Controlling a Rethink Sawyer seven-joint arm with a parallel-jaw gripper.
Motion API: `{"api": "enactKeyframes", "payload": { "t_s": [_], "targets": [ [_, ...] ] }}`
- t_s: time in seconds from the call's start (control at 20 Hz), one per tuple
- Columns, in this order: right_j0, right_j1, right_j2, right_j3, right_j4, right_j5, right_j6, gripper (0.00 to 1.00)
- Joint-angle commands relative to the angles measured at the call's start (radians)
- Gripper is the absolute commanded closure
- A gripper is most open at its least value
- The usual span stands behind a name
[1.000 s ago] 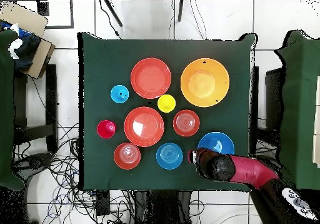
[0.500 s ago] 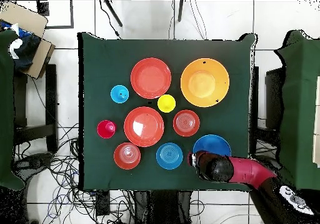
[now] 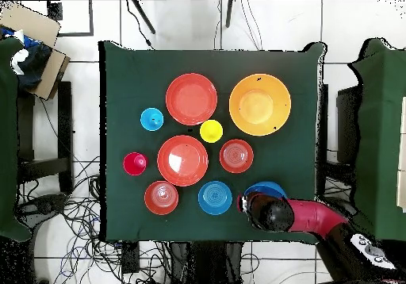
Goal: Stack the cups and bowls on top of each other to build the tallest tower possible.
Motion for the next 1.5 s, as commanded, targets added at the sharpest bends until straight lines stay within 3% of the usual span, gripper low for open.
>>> {"api": "enactKeyframes", "payload": {
  "t_s": [0.05, 0.5, 0.85, 1.5],
  "targets": [
    [0.052, 0.038, 0.025, -0.115, -0.098, -0.078, 0.002, 1.0],
    [0.061, 0.033, 0.012, -0.104, -0.106, -0.098, 0.032, 1.0],
    [0.051, 0.024, 0.035, -0.091, -0.072, -0.076, 0.031, 1.0],
    [0.045, -0.127, 0.111, -0.01, 0.052, 0.112, -0.019, 1.0]
  ]
}}
